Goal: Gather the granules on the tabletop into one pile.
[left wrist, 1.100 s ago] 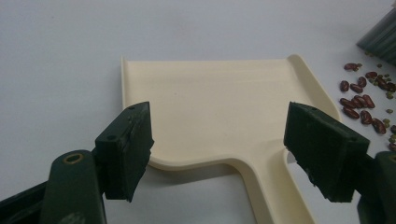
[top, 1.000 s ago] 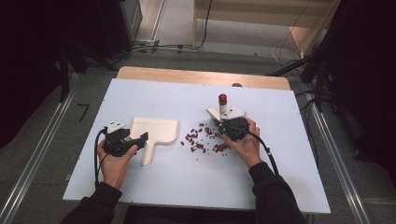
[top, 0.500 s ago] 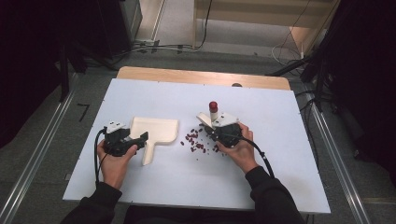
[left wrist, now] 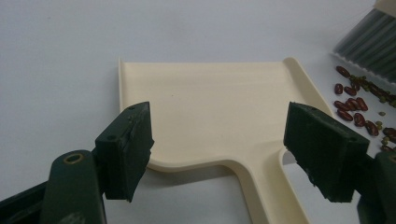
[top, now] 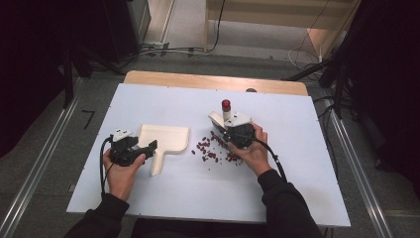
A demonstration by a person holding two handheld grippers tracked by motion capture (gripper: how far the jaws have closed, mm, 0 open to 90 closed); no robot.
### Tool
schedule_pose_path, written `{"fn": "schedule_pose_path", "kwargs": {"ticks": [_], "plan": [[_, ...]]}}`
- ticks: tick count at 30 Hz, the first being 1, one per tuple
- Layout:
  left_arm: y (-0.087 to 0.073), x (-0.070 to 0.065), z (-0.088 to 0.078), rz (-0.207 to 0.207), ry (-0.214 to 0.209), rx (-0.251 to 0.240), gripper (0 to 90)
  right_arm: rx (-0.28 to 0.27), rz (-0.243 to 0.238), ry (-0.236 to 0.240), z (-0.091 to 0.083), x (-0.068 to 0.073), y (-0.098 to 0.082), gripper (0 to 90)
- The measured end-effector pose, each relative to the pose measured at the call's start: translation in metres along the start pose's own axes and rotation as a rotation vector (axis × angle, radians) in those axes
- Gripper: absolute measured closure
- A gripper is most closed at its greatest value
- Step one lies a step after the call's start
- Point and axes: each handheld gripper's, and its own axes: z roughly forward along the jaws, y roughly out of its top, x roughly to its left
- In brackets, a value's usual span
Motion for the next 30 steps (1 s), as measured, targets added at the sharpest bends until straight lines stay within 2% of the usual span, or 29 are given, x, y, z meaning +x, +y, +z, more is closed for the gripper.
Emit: {"fn": "schedule_pose_path", "kwargs": {"ticks": [7,11,15,17,19,23,27,30], "plan": [[0.0,0.0,0.0,-0.002,-0.003,0.0,24.7,0.014,-0.05,0.032,0.003,0.013,0.001,64.4],[0.0,-0.001,-0.001,0.001,-0.006,-0.002,24.7,0.011,-0.053,0.054,0.0,0.018,0.002,64.4],[-0.001,-0.001,-0.001,-0.002,-0.006,-0.002,24.7,0.005,-0.075,0.042,-0.002,0.02,0.002,64.4],[0.0,-0.001,-0.001,-0.003,-0.005,-0.002,24.7,-0.01,-0.047,0.031,-0.004,0.015,0.003,64.4],[0.0,0.0,-0.001,-0.003,-0.005,-0.002,24.7,-0.034,-0.006,0.047,-0.009,0.006,0.004,64.4],[-0.001,0.0,0.001,-0.004,-0.007,-0.002,24.7,-0.07,0.072,0.156,-0.023,-0.007,0.002,64.4],[-0.001,-0.001,0.001,-0.002,-0.007,-0.002,24.7,-0.091,0.122,0.205,-0.034,-0.009,-0.006,64.4],[-0.001,-0.001,0.001,0.0,-0.005,-0.001,24.7,-0.083,0.191,0.242,-0.04,-0.005,-0.014,64.4]]}}
